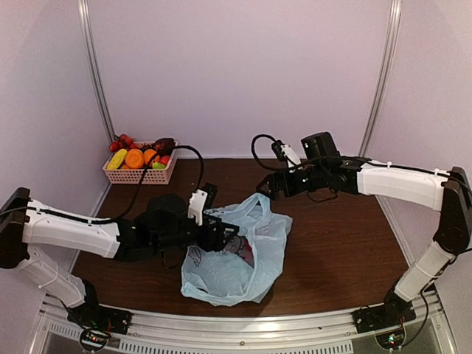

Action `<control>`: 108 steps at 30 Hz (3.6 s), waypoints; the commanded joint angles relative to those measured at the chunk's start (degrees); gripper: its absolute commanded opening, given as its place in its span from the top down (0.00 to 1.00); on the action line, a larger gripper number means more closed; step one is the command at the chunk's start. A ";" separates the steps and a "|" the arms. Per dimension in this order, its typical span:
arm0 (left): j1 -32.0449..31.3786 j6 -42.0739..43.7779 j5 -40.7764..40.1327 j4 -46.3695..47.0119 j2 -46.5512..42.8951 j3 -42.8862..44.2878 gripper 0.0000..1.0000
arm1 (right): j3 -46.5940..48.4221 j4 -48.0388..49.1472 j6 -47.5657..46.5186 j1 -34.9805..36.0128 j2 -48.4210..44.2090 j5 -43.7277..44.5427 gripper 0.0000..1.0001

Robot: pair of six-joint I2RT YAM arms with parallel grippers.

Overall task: Untie the knot of the plastic bag and take out the fruit
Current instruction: Adjust the bag opening for the takeout bag, then reach into the gripper in the takeout bag.

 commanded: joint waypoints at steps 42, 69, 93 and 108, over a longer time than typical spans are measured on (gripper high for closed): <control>6.21 -24.63 12.00 -8.72 -13.06 -16.29 1.00 | 31.21 -38.89 -7.82 19.40 17.69 56.08 1.00; 6.23 -10.22 10.38 -16.10 -12.64 -4.55 1.00 | 29.25 -32.54 -4.37 26.39 5.96 33.08 0.25; 6.22 -10.91 11.09 -16.95 -11.68 -4.79 1.00 | 24.20 -25.62 12.37 14.32 25.61 40.95 0.13; 6.28 -10.93 11.16 -18.19 -11.37 -4.57 1.00 | 16.01 -15.93 16.88 12.17 28.75 33.57 0.10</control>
